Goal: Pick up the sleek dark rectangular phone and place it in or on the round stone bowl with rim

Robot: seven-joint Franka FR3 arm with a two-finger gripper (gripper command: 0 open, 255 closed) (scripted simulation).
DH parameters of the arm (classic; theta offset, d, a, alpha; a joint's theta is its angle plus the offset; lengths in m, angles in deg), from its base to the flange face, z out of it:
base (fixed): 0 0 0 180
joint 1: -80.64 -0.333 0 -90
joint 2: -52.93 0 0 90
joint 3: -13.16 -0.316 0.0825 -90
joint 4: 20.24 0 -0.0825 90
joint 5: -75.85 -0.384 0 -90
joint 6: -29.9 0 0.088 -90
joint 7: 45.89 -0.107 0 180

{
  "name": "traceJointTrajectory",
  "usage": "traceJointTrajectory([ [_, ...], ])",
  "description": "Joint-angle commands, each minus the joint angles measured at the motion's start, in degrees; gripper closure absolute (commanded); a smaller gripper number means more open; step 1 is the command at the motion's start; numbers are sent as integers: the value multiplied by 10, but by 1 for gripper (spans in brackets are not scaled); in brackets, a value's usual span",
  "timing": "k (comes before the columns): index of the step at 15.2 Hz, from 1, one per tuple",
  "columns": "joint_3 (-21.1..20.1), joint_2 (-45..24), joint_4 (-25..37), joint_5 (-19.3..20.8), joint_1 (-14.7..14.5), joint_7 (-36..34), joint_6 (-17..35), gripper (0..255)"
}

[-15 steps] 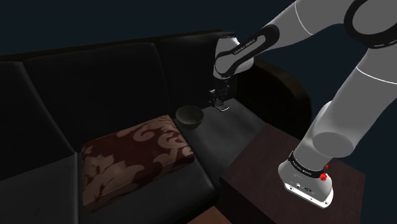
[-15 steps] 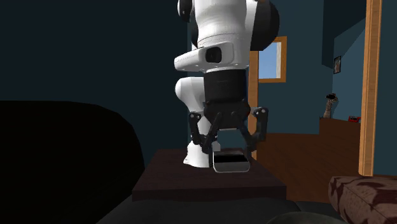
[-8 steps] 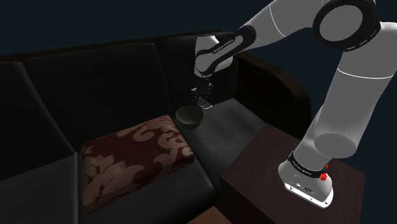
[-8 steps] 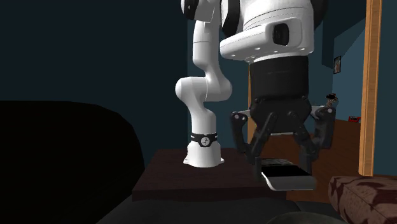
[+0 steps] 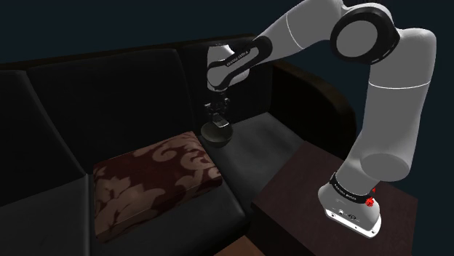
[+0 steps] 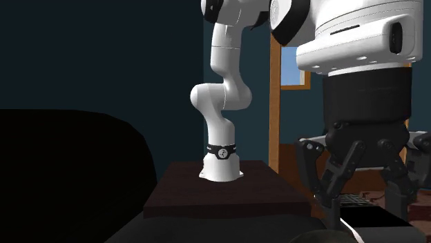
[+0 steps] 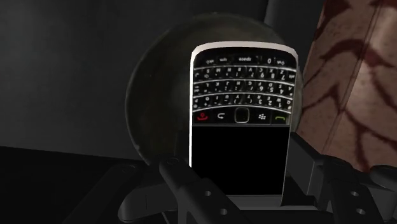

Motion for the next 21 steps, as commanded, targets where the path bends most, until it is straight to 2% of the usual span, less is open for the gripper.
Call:
traceJointTrajectory([
  [1, -1, -10, -1, -1, 0, 1, 12, 255],
  [10, -3, -56, -12, -7, 1, 8, 69, 255],
  [17, -3, -56, -12, -7, 1, 8, 69, 255],
  [18, -3, -56, -12, -7, 1, 8, 69, 0],
  [21, -3, -56, -12, -7, 1, 8, 69, 0],
])
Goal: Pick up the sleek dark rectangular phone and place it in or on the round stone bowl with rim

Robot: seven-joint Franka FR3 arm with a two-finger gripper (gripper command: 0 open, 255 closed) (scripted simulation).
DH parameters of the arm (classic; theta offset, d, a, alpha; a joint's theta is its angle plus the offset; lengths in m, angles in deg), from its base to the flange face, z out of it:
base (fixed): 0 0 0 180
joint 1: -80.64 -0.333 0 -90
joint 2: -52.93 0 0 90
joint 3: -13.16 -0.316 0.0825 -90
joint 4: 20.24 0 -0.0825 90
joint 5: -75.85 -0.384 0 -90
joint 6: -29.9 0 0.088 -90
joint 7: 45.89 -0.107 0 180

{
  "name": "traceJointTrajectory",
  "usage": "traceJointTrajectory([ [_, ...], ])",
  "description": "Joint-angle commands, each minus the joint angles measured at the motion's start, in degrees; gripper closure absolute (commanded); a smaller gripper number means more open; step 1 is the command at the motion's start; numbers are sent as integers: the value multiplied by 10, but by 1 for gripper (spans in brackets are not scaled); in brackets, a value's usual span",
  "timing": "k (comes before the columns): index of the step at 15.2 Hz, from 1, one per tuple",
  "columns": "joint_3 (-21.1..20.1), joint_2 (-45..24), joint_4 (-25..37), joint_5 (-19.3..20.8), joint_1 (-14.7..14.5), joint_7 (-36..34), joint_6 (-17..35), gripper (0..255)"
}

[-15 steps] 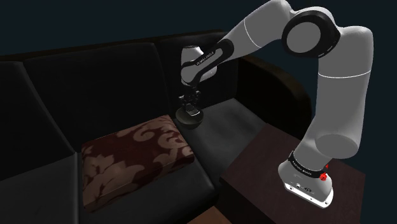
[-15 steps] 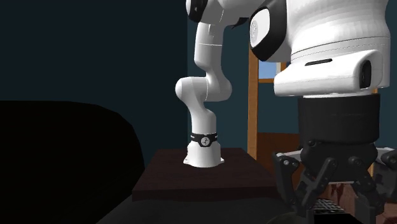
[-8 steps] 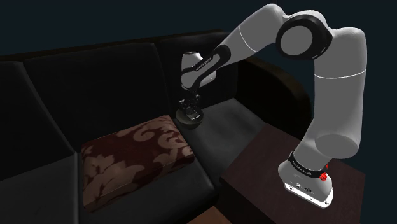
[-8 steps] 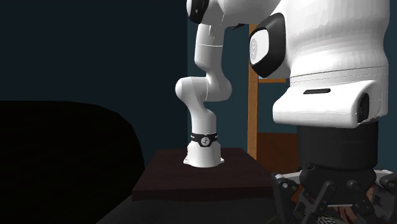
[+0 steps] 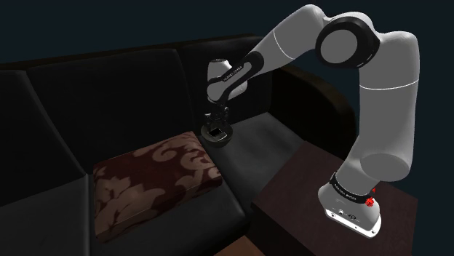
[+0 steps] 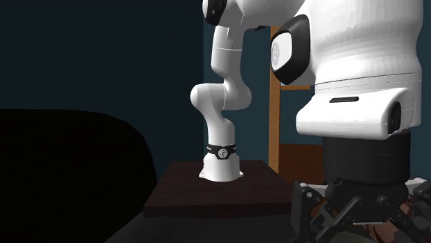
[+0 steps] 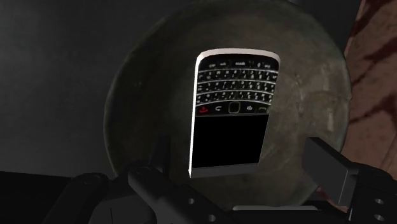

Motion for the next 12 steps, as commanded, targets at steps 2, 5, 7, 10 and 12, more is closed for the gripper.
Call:
traceJointTrajectory([
  [2, 0, 0, 0, 0, 0, 0, 0, 0],
  [5, 3, 36, 10, 5, 1, -3, -47, 0],
  [7, 4, 45, 14, 6, 2, -4, -59, 0],
  [10, 4, 45, 14, 6, 2, -4, -59, 0],
  [12, 4, 45, 14, 6, 2, -4, -59, 0],
])
